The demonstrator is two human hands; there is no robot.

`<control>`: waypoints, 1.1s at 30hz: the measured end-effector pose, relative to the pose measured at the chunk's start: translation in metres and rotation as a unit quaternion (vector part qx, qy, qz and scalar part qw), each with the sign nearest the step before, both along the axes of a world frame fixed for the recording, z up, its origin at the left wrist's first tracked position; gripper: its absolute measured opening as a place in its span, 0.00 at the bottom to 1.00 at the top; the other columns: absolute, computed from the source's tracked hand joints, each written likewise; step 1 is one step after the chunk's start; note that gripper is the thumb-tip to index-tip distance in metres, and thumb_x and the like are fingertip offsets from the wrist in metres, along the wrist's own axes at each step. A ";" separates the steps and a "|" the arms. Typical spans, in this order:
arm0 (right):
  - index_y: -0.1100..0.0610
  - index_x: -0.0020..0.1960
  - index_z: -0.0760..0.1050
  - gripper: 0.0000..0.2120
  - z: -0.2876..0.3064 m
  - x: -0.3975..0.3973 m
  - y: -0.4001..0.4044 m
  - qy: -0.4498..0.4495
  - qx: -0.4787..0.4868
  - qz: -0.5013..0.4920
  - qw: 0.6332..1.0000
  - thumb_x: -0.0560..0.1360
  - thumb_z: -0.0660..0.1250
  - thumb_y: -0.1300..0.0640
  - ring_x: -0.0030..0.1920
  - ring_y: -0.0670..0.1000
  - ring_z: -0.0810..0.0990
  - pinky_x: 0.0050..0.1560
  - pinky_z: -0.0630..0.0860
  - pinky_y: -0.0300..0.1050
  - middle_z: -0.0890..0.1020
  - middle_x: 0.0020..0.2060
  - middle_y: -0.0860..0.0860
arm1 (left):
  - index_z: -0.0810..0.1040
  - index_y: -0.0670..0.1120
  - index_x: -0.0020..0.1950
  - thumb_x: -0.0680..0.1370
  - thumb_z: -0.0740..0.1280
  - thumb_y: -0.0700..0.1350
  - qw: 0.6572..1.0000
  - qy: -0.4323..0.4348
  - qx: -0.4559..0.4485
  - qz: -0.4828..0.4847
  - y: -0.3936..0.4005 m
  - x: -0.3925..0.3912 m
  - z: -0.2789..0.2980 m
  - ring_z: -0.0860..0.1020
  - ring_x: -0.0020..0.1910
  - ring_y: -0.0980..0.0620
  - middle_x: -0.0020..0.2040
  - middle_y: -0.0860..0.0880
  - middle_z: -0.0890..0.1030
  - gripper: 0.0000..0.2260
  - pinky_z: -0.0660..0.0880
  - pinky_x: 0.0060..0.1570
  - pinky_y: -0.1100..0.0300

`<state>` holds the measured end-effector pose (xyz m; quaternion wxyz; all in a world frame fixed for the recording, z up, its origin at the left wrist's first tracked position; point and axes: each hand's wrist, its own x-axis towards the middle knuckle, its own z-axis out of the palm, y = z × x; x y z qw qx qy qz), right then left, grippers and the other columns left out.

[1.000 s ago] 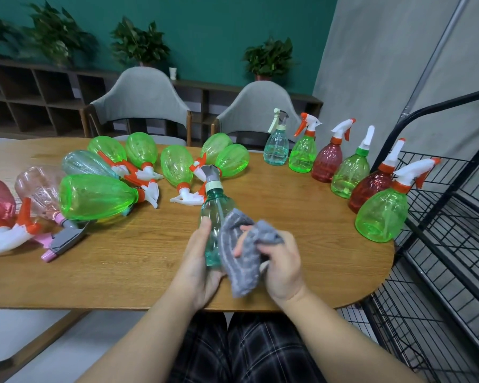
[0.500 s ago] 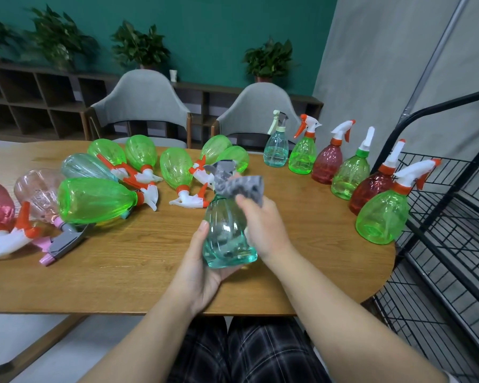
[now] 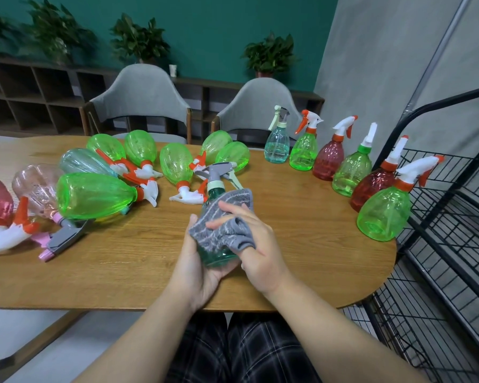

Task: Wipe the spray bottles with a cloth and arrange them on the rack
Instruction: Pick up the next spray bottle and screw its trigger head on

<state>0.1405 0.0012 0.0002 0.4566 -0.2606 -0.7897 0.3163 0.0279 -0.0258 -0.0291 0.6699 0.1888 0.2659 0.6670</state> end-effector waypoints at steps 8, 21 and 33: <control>0.73 0.44 0.78 0.23 0.004 0.012 -0.011 0.206 -0.153 0.018 0.966 0.61 0.64 0.54 0.45 0.51 0.81 0.59 0.72 0.43 0.82 0.37 0.58 | 0.78 0.41 0.61 0.69 0.69 0.64 1.000 0.010 -0.002 0.003 -0.003 0.004 0.003 0.83 0.53 0.44 0.57 0.38 0.82 0.32 0.82 0.46 0.51; 0.58 0.49 0.78 0.17 0.037 -0.004 0.006 0.206 -0.336 -0.080 0.916 0.72 0.65 0.44 0.50 0.56 0.81 0.55 0.77 0.56 0.82 0.49 0.58 | 0.77 0.42 0.64 0.74 0.61 0.60 1.000 0.026 0.008 -0.004 -0.003 0.001 0.001 0.84 0.48 0.46 0.54 0.41 0.84 0.27 0.82 0.39 0.53; 0.48 0.53 0.80 0.17 0.009 -0.004 -0.007 0.008 -0.070 0.009 0.997 0.69 0.61 0.58 0.70 0.42 0.67 0.70 0.62 0.42 0.71 0.66 0.41 | 0.77 0.45 0.65 0.78 0.56 0.63 1.000 -0.017 0.003 0.005 -0.001 -0.003 -0.002 0.82 0.55 0.45 0.61 0.40 0.81 0.28 0.78 0.54 0.49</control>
